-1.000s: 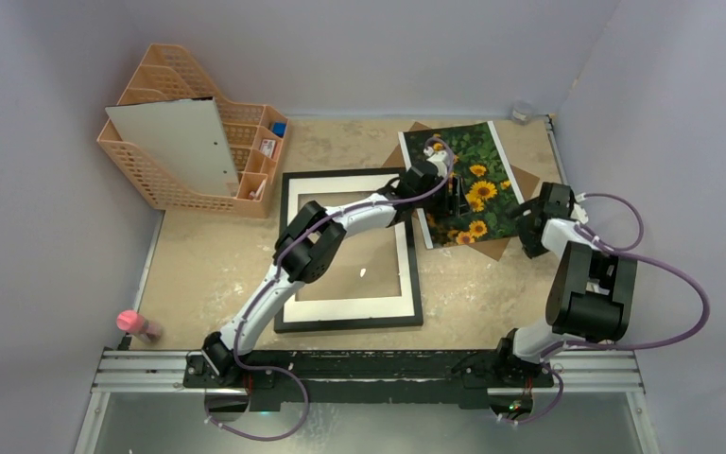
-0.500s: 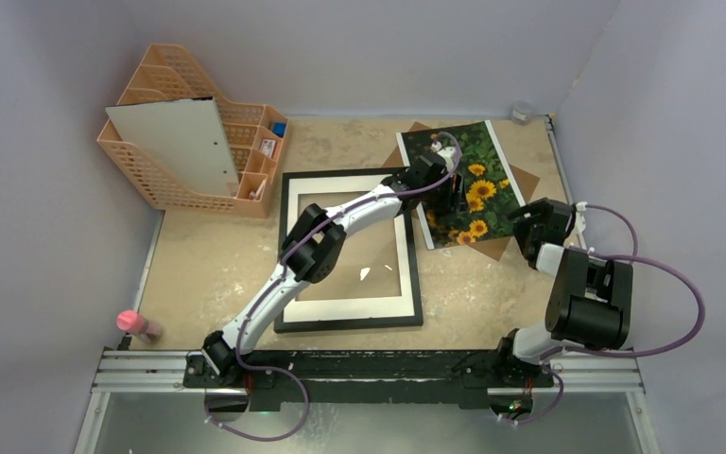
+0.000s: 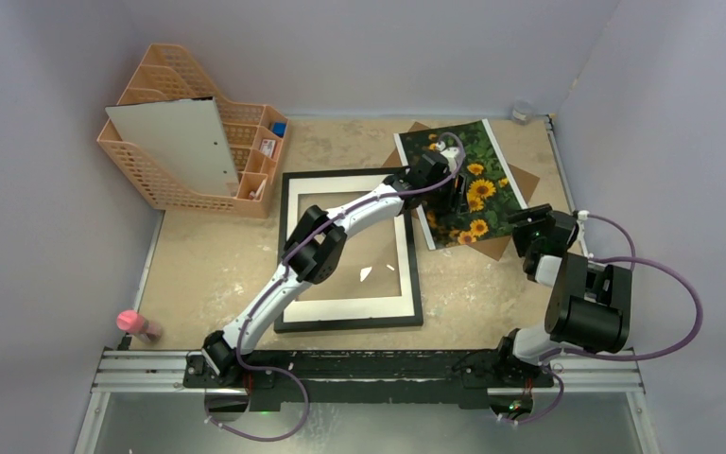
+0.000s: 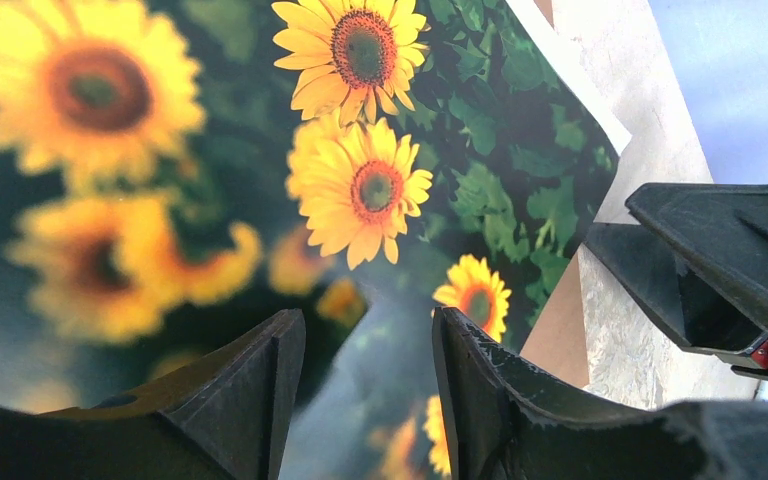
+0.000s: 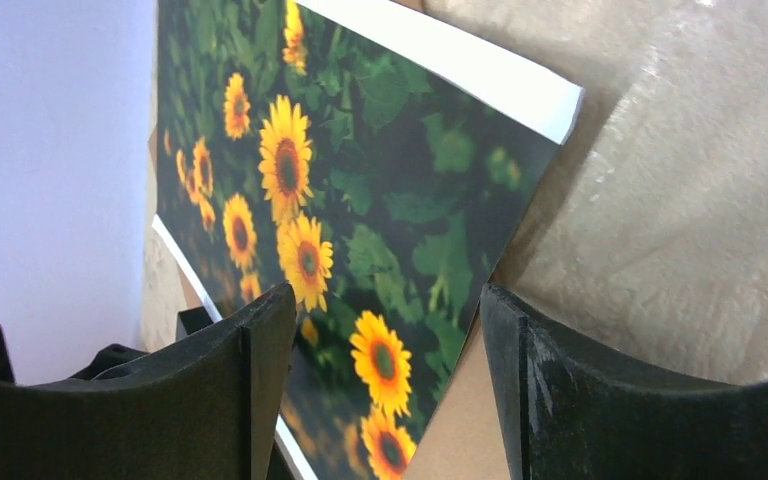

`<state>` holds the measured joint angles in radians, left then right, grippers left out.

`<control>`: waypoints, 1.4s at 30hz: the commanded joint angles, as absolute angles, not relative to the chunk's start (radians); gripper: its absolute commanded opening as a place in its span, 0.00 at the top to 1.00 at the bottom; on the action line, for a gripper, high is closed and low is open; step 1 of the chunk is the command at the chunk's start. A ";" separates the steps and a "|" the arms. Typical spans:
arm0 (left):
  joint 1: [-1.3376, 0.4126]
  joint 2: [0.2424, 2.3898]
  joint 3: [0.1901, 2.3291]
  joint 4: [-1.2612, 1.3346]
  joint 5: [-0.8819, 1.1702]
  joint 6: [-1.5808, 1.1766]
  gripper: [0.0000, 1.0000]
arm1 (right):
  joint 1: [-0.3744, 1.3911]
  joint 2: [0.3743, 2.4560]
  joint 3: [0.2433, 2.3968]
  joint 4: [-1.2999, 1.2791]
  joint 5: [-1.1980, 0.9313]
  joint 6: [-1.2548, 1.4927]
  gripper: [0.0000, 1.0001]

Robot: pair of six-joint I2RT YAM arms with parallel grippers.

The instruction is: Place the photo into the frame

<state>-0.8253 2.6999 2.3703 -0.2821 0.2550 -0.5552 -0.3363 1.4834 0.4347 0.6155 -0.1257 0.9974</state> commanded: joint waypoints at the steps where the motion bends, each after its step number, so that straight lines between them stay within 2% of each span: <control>1: -0.841 2.814 2.334 -0.510 0.241 -0.526 0.46 | -0.341 1.467 0.445 0.699 -0.158 1.028 0.30; 12: -0.843 2.824 2.333 -0.512 0.247 -0.529 0.47 | -0.352 1.540 0.472 0.724 -0.160 0.996 0.29; 15: -0.843 2.824 2.333 -0.512 0.246 -0.531 0.47 | -0.354 1.562 0.472 0.754 -0.208 0.996 0.34; 21: -0.843 2.822 2.333 -0.511 0.245 -0.535 0.47 | -0.354 1.552 0.389 0.978 -0.300 1.051 0.46; 25: -0.842 2.824 2.333 -0.506 0.247 -0.537 0.48 | -0.354 1.592 0.394 1.039 -0.360 1.066 0.49; 30: -0.842 2.822 2.333 -0.506 0.248 -0.540 0.48 | -0.354 1.611 0.438 0.942 -0.333 1.021 0.51; 35: -0.841 2.815 2.332 -0.506 0.253 -0.540 0.48 | -0.354 1.618 0.488 0.878 -0.302 0.941 0.63; 42: -0.804 2.699 2.308 -0.450 0.337 -0.559 0.45 | -0.353 1.566 0.555 0.786 -0.269 0.812 0.97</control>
